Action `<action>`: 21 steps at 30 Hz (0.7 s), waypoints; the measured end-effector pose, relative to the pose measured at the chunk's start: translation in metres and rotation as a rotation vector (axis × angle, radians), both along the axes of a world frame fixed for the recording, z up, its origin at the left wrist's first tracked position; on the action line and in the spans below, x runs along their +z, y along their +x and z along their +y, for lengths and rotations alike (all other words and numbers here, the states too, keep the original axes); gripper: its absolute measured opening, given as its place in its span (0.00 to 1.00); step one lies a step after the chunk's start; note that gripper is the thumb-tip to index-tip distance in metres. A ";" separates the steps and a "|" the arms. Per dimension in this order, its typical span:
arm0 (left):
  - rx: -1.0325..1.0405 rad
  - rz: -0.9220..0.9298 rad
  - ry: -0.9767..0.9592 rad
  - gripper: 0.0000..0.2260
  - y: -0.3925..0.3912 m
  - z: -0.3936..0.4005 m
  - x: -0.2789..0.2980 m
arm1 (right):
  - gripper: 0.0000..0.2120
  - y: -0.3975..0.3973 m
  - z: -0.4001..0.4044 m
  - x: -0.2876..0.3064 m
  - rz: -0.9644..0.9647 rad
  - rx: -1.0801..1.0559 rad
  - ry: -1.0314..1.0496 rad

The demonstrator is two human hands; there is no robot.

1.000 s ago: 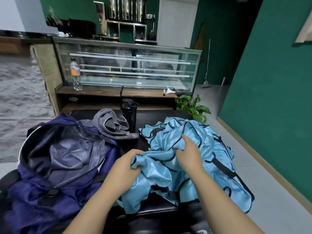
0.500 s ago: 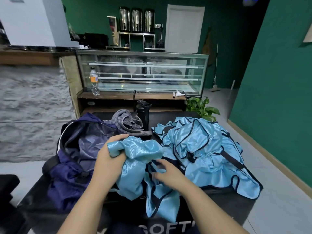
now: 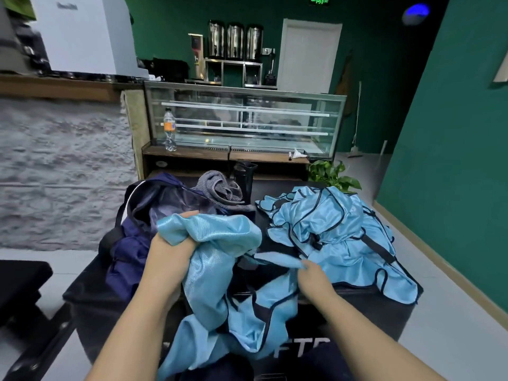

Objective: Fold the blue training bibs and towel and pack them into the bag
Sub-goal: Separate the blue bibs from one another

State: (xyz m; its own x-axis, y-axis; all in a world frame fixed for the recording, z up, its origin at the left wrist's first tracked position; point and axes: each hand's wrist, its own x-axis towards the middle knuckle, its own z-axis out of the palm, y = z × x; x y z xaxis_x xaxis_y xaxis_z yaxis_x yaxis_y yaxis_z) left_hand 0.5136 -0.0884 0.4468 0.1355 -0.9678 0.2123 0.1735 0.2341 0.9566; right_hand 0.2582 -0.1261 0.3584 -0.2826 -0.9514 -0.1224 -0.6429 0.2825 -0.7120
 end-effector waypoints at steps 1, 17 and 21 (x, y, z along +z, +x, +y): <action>-0.032 0.046 0.024 0.14 0.000 0.003 -0.002 | 0.11 0.002 0.003 0.012 -0.199 -0.044 -0.063; -0.229 -0.538 0.083 0.27 -0.008 0.057 -0.015 | 0.07 0.053 0.084 0.131 -1.278 0.205 -0.427; -0.265 -0.931 0.034 0.32 -0.021 0.066 -0.021 | 0.08 0.067 0.116 0.140 -1.334 0.311 -0.414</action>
